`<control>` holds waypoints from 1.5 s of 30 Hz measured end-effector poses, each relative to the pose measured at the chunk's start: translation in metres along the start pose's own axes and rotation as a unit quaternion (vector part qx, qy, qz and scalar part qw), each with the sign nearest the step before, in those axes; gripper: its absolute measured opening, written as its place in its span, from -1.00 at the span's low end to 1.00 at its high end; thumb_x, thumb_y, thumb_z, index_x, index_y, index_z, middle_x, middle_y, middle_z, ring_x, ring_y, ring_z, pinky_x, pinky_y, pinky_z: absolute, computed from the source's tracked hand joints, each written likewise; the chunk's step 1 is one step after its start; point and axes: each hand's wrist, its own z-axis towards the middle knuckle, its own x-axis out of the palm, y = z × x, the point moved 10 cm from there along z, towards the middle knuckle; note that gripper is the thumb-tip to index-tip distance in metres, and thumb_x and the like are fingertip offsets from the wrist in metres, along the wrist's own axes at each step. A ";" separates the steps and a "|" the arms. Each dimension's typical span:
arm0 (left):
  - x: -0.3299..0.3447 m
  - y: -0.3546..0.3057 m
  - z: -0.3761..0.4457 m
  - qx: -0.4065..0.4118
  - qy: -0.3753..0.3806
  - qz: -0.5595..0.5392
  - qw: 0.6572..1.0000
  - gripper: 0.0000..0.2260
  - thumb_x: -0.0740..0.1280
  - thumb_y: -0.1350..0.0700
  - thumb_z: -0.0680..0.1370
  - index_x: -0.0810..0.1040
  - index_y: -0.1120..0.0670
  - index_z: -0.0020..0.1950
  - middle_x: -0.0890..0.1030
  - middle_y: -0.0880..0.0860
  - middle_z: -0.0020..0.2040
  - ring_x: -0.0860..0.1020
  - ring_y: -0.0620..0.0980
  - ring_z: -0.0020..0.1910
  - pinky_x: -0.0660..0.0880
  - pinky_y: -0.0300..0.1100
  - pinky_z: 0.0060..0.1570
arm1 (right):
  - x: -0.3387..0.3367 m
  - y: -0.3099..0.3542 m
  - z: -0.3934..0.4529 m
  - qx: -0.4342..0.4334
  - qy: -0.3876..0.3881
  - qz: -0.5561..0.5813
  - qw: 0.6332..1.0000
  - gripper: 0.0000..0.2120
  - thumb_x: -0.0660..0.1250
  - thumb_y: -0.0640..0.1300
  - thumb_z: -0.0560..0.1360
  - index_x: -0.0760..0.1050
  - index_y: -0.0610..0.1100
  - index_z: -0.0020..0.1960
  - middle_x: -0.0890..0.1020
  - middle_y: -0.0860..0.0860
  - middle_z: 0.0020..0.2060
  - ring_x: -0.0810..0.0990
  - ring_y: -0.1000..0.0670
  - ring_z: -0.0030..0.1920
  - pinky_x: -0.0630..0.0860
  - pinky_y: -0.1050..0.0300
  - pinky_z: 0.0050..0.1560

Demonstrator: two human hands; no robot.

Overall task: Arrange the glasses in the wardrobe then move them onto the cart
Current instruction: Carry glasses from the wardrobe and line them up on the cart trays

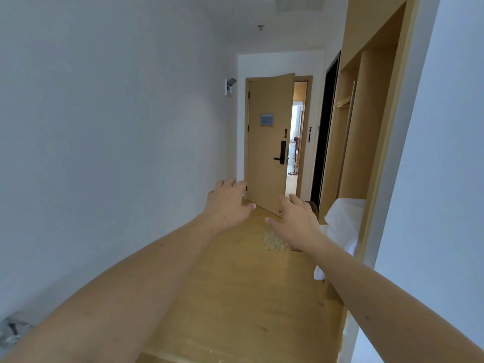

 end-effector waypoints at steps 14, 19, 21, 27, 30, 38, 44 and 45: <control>0.111 -0.019 0.139 0.034 0.029 -0.018 0.999 -0.41 0.35 -0.17 0.57 0.33 0.01 0.54 0.32 0.13 0.54 0.20 0.17 0.52 0.31 0.12 0.43 | 0.034 -0.089 0.123 0.020 0.011 -0.025 0.999 -0.37 0.32 0.20 0.57 0.31 -0.09 0.52 0.36 -0.11 0.49 0.33 -0.25 0.44 0.36 -0.15 0.40; 0.160 -0.002 0.202 0.057 0.041 -0.019 0.997 -0.42 0.35 -0.17 0.57 0.37 0.05 0.51 0.34 0.16 0.52 0.25 0.19 0.49 0.35 0.15 0.39 | 0.070 -0.112 0.180 0.039 0.003 -0.037 0.999 -0.36 0.32 0.19 0.56 0.31 -0.10 0.52 0.39 -0.08 0.46 0.35 -0.21 0.43 0.39 -0.15 0.41; 0.182 0.006 0.228 0.064 0.055 -0.025 0.996 -0.44 0.35 -0.15 0.57 0.37 0.06 0.50 0.35 0.16 0.51 0.27 0.19 0.47 0.37 0.16 0.36 | 0.087 -0.122 0.205 0.054 0.003 -0.035 0.998 -0.37 0.32 0.18 0.55 0.31 -0.09 0.52 0.39 -0.08 0.47 0.35 -0.21 0.43 0.39 -0.16 0.40; 0.233 0.024 0.324 0.104 0.083 -0.054 0.990 -0.44 0.35 -0.13 0.57 0.35 0.01 0.53 0.37 0.17 0.48 0.28 0.21 0.46 0.35 0.15 0.38 | 0.125 -0.152 0.285 0.102 0.010 -0.053 0.993 -0.39 0.33 0.18 0.55 0.30 -0.04 0.51 0.40 -0.09 0.44 0.36 -0.23 0.43 0.40 -0.17 0.37; 0.256 0.027 0.365 0.125 0.100 -0.060 0.985 -0.42 0.36 -0.12 0.57 0.33 0.02 0.55 0.34 0.18 0.53 0.25 0.25 0.49 0.34 0.19 0.40 | 0.139 -0.169 0.320 0.133 0.012 -0.059 0.989 -0.40 0.34 0.18 0.54 0.31 -0.03 0.49 0.42 -0.09 0.43 0.38 -0.24 0.40 0.44 -0.17 0.33; 0.320 0.005 0.439 0.194 0.132 -0.103 0.967 -0.42 0.37 -0.12 0.57 0.33 0.02 0.55 0.35 0.14 0.52 0.27 0.19 0.49 0.36 0.10 0.39 | 0.159 -0.229 0.369 0.214 0.004 -0.093 0.972 -0.35 0.31 0.21 0.55 0.27 -0.04 0.53 0.39 -0.08 0.45 0.37 -0.20 0.40 0.42 -0.06 0.27; 0.379 -0.037 0.480 0.230 0.159 -0.112 0.954 -0.43 0.36 -0.15 0.58 0.35 0.01 0.53 0.34 0.11 0.52 0.25 0.17 0.51 0.36 0.14 0.40 | 0.167 -0.295 0.387 0.269 0.022 -0.135 0.953 -0.35 0.29 0.21 0.56 0.25 -0.04 0.54 0.34 -0.07 0.49 0.35 -0.18 0.41 0.40 -0.05 0.31; 0.388 -0.045 0.488 0.237 0.158 -0.110 0.952 -0.44 0.35 -0.16 0.58 0.35 -0.01 0.53 0.35 0.11 0.52 0.27 0.17 0.50 0.38 0.15 0.38 | 0.167 -0.306 0.391 0.276 0.019 -0.138 0.951 -0.35 0.29 0.21 0.56 0.23 -0.03 0.55 0.34 -0.07 0.49 0.35 -0.18 0.41 0.40 -0.05 0.31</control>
